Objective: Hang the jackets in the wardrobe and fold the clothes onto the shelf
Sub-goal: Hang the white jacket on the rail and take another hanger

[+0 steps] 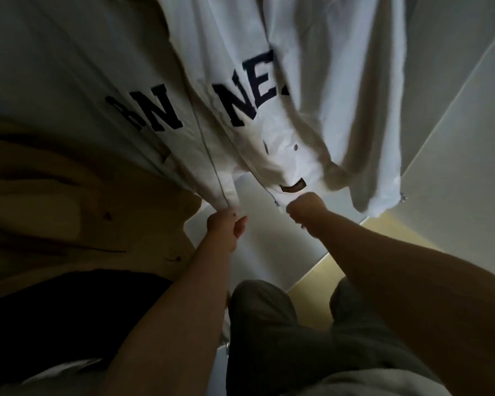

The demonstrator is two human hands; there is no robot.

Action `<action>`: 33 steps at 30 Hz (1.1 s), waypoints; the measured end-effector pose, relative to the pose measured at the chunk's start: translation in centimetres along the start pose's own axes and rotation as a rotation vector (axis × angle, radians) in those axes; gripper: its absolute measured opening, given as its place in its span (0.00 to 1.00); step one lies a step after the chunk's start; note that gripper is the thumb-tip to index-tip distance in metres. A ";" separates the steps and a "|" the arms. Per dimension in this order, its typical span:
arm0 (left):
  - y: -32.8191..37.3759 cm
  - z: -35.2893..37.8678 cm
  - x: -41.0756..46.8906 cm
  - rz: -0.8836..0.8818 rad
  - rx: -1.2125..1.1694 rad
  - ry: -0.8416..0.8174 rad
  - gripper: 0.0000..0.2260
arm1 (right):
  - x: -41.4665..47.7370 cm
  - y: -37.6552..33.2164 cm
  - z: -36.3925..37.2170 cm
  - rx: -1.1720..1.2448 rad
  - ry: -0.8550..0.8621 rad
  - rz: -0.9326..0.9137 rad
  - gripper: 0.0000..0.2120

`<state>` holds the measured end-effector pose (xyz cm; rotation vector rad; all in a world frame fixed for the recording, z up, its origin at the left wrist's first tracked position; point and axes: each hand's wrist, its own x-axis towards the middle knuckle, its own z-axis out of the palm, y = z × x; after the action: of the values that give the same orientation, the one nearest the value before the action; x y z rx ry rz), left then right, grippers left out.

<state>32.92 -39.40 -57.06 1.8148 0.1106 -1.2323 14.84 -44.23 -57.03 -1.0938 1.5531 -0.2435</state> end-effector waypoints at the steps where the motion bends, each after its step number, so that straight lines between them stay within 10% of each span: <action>1: -0.8 0.0 2.5 0.010 -0.023 0.025 0.15 | 1.9 1.3 1.1 0.077 -0.014 0.055 0.03; 4: -3.5 -0.6 10.4 0.032 -0.211 0.049 0.20 | 7.7 4.4 4.0 0.251 -0.057 0.164 0.20; 9: -6.8 -1.2 19.8 -0.061 -0.526 -0.274 0.31 | 14.8 6.7 7.4 0.515 -0.123 0.164 0.06; 13: -7.2 -0.1 21.9 0.063 -0.506 -0.434 0.16 | 17.9 8.2 8.1 0.729 -0.126 0.124 0.23; 18: -9.3 0.8 20.6 -0.013 -0.743 -0.516 0.10 | 18.7 9.5 8.9 0.754 -0.039 0.103 0.09; 23: -13.0 3.0 19.4 -0.014 -0.841 -0.661 0.26 | 20.5 10.7 9.5 0.868 0.027 -0.048 0.11; 33: -15.7 3.0 19.3 0.288 -0.303 -0.731 0.13 | 18.8 11.2 8.4 0.808 0.059 -0.024 0.09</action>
<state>32.30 -39.93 -82.13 1.0008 -0.3460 -1.4936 18.29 -48.73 -79.79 -0.4646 1.2955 -0.8410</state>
